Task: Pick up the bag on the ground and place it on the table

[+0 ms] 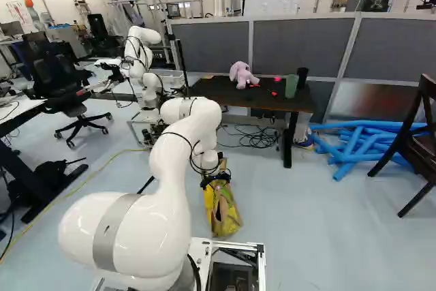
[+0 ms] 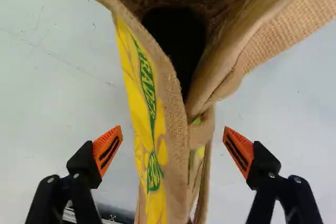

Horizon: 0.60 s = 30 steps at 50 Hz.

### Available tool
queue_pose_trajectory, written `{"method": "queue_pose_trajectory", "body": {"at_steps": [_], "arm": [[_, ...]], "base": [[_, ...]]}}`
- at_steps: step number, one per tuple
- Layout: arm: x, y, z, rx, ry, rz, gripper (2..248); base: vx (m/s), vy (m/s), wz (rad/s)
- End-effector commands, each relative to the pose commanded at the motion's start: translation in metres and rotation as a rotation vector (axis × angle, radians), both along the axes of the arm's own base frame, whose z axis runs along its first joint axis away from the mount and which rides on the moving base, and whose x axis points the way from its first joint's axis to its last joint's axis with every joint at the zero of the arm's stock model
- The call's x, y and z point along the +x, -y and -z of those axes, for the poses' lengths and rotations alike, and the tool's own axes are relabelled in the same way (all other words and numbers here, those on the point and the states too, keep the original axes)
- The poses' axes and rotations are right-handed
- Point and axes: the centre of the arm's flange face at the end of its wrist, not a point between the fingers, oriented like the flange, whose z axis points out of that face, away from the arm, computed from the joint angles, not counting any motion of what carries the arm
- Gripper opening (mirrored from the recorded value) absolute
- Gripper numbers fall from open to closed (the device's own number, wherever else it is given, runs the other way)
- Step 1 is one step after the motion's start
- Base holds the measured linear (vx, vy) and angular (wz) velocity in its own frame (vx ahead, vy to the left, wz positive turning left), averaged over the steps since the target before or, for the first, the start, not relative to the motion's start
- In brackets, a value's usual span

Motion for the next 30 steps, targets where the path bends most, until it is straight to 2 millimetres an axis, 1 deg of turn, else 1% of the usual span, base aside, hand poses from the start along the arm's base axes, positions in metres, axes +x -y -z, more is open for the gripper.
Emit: {"method": "queue_pose_trajectory", "body": {"at_steps": [5,12,13,17,18,22,23,27,28,30], "arm": [[-0.0001,0.0,0.0051,0.0,0.0,0.0,247],[-0.0001,0.0,0.007,0.0,0.0,0.0,247],[-0.0001,0.0,0.0071,0.0,0.0,0.0,237],[-0.0001,0.0,0.0074,0.0,0.0,0.0,237],[-0.0001,0.0,0.0074,0.0,0.0,0.0,200],[-0.0001,0.0,0.0074,0.0,0.0,0.0,200],[-0.0001,0.0,0.0074,0.0,0.0,0.0,162],[-0.0001,0.0,0.0074,0.0,0.0,0.0,162],[-0.0001,0.0,0.0074,0.0,0.0,0.0,125],[-0.0001,0.0,0.0074,0.0,0.0,0.0,125]], "base": [[0.0,0.0,0.0],[0.0,0.0,0.0],[0.0,0.0,0.0],[0.0,0.0,0.0],[0.0,0.0,0.0],[0.0,0.0,0.0],[0.0,0.0,0.0],[0.0,0.0,0.0],[0.0,0.0,0.0],[0.0,0.0,0.0]]}}
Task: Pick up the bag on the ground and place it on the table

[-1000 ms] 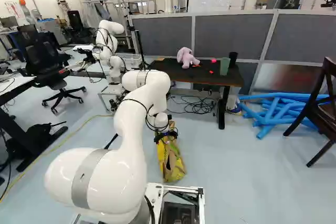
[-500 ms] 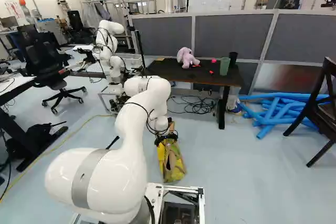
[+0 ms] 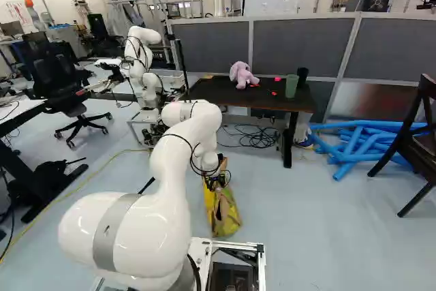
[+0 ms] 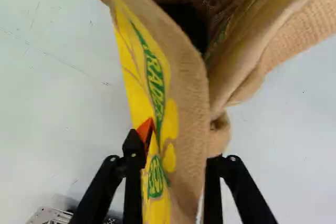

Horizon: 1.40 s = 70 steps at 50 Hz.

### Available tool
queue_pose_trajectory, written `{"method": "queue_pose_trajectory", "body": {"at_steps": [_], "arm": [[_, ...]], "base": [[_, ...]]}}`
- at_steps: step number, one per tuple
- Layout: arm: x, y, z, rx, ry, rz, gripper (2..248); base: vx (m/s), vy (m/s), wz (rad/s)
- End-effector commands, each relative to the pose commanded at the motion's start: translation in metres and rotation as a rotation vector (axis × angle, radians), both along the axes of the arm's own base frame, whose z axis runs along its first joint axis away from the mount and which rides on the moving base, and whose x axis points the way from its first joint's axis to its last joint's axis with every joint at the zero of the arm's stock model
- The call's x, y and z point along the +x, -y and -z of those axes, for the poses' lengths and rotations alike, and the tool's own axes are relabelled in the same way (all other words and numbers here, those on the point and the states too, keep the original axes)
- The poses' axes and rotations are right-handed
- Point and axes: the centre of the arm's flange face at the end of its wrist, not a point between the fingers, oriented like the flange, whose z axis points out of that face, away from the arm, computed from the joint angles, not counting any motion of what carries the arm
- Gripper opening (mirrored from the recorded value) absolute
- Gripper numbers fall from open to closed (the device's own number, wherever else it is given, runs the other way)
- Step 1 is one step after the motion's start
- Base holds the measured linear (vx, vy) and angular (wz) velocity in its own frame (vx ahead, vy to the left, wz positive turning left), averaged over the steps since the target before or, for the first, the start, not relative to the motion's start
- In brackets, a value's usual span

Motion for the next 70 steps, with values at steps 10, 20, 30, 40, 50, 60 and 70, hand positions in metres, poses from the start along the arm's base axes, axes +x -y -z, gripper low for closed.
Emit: {"method": "queue_pose_trajectory", "body": {"at_steps": [10,20,30,40,50,60,70], "arm": [[0.0,0.0,0.0,0.0,0.0,0.0,51],[0.0,0.0,-0.001,0.0,0.0,0.0,21],[0.0,0.0,-0.013,0.0,0.001,0.0,21],[-0.001,-0.002,-0.027,0.0,0.0,0.001,21],[-0.003,-0.006,-0.043,0.0,-0.002,0.013,21],[-0.006,-0.01,-0.058,-0.001,-0.003,0.032,21],[-0.008,-0.013,-0.073,-0.001,-0.003,0.058,21]], "base": [[0.0,0.0,0.0],[0.0,0.0,0.0],[0.0,0.0,0.0],[0.0,0.0,0.0],[0.0,0.0,0.0],[0.0,0.0,0.0],[0.0,0.0,0.0]]}}
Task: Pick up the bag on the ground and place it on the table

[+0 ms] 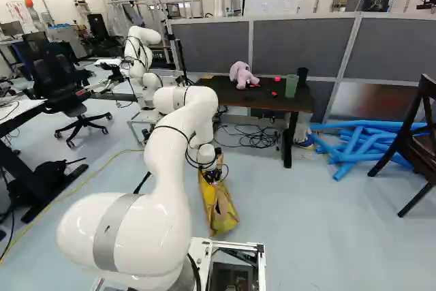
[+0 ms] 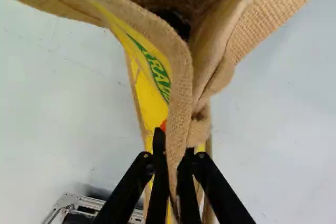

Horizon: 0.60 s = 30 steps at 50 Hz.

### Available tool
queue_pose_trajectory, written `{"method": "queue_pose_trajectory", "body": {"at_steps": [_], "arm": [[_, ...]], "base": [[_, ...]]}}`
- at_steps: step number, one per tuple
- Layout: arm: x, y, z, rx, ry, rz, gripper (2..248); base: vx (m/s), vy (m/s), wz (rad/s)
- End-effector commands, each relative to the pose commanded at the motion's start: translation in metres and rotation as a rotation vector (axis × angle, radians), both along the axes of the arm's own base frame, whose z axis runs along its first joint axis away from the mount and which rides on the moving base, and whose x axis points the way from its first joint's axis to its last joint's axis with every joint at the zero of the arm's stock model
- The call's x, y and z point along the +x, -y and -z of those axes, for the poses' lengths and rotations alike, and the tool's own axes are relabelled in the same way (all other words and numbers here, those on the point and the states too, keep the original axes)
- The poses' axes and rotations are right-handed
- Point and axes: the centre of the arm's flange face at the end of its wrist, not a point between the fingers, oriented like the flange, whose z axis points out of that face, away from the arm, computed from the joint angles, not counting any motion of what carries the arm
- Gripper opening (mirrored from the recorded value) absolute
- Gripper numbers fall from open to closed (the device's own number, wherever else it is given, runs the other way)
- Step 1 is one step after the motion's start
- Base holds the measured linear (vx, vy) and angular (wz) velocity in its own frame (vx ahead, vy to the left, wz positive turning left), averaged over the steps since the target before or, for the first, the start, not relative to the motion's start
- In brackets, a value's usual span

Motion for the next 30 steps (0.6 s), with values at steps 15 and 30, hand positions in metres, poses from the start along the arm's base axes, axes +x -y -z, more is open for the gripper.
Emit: {"method": "queue_pose_trajectory", "body": {"at_steps": [15,30], "arm": [[-0.005,-0.004,-0.023,-0.001,0.0,0.039,21],[-0.012,-0.01,-0.045,-0.001,-0.01,0.043,21]], "base": [[0.0,0.0,0.0],[0.0,0.0,0.0]]}}
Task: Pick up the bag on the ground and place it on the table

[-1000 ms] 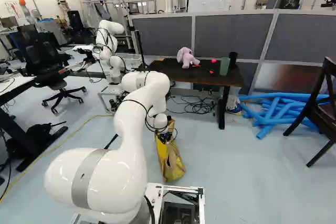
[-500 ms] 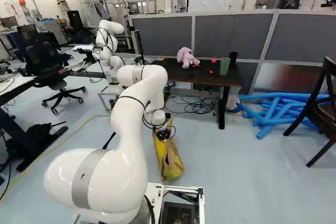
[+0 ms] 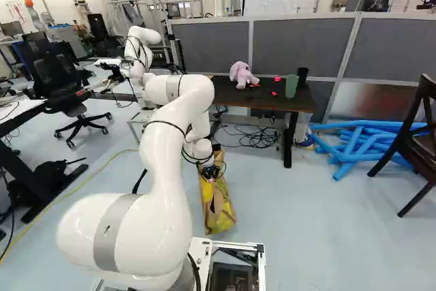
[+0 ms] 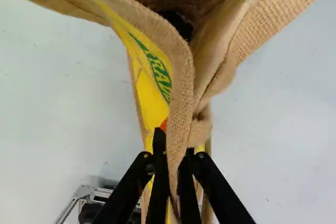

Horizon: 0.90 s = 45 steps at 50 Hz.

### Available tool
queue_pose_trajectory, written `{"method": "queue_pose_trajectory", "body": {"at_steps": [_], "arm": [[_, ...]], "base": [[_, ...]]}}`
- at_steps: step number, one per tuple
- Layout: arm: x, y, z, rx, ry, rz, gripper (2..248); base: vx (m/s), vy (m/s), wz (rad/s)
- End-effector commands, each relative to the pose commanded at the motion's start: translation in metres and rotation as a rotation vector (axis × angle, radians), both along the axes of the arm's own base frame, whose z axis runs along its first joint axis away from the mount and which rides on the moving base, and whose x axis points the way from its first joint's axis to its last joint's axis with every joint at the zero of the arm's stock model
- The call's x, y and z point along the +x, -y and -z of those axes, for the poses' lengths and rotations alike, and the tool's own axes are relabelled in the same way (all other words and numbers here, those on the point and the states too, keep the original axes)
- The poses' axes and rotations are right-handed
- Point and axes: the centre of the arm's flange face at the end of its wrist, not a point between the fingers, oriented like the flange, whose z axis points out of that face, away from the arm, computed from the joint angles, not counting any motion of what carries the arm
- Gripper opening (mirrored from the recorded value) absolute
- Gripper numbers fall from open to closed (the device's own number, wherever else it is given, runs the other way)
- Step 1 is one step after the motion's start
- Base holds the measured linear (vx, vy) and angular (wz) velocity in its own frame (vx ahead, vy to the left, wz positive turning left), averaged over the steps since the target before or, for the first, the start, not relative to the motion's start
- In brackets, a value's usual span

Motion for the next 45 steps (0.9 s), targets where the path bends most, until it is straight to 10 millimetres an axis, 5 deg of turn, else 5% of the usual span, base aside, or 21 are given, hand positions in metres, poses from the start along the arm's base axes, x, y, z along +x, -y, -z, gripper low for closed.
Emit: {"method": "queue_pose_trajectory", "body": {"at_steps": [45], "arm": [[-0.025,-0.01,-0.067,0.003,-0.061,-0.019,21]], "base": [[0.0,0.0,0.0]]}}
